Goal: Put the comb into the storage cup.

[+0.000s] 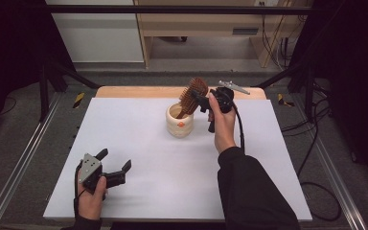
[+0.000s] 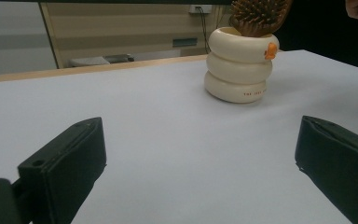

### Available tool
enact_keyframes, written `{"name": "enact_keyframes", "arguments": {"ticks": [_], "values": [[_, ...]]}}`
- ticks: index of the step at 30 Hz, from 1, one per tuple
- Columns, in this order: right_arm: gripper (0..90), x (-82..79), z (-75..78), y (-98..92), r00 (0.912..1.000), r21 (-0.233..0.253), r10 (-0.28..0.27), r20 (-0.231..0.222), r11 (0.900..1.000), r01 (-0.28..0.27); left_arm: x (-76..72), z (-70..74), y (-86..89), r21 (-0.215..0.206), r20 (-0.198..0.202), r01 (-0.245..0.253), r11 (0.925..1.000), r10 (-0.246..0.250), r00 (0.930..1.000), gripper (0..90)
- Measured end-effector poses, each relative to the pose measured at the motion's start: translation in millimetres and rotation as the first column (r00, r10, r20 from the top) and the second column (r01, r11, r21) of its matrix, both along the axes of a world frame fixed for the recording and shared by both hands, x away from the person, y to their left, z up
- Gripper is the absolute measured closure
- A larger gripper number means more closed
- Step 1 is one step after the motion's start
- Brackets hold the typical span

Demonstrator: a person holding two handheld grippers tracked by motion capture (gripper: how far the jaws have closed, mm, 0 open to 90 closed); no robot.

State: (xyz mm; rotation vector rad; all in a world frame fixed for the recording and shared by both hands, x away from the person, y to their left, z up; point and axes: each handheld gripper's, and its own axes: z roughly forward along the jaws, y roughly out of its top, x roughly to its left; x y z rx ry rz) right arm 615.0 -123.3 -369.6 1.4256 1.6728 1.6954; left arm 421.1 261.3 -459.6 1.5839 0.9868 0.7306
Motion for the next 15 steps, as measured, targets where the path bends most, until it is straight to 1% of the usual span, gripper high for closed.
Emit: {"name": "enact_keyframes", "arguments": {"ticks": [2, 5, 6, 8, 12, 15], "values": [[9.2, -1.6, 1.6, 0.9, 0.9999, -0.007, -0.006, 0.008, 1.000, 0.007, 0.0, 0.0, -0.1, -0.001, 0.000, 0.000, 1.0000, 0.000, 1.0000, 1.8], [8.4, -2.5, 2.5, 1.7, 0.9990, -0.064, -0.039, 0.022, 0.997, 0.041, -0.3, 0.2, 0.3, 0.001, 0.001, -0.003, 1.0000, 0.003, 1.0000, 1.8], [8.2, -2.6, 2.5, 1.5, 0.9987, -0.071, -0.044, 0.024, 0.996, 0.045, -0.2, 0.2, 0.4, 0.001, 0.001, -0.003, 1.0000, 0.003, 1.0000, 1.8], [7.5, -3.3, 3.1, 1.4, 0.9984, -0.078, -0.048, 0.031, 0.996, 0.051, 0.0, 0.1, 0.7, 0.000, 0.000, -0.004, 1.0000, 0.004, 1.0000, 1.8], [6.9, -6.1, 5.4, 1.4, 0.9966, -0.102, -0.056, 0.060, 0.993, 0.062, 0.0, 0.1, 0.6, 0.002, 0.001, -0.004, 1.0000, 0.004, 1.0000, 1.8], [6.4, -8.0, 7.4, 1.8, 0.9953, -0.096, -0.058, 0.077, 0.993, 0.066, 0.3, -0.2, 0.2, -0.001, -0.001, 0.000, 1.0000, 0.000, 1.0000, 1.8]]}}
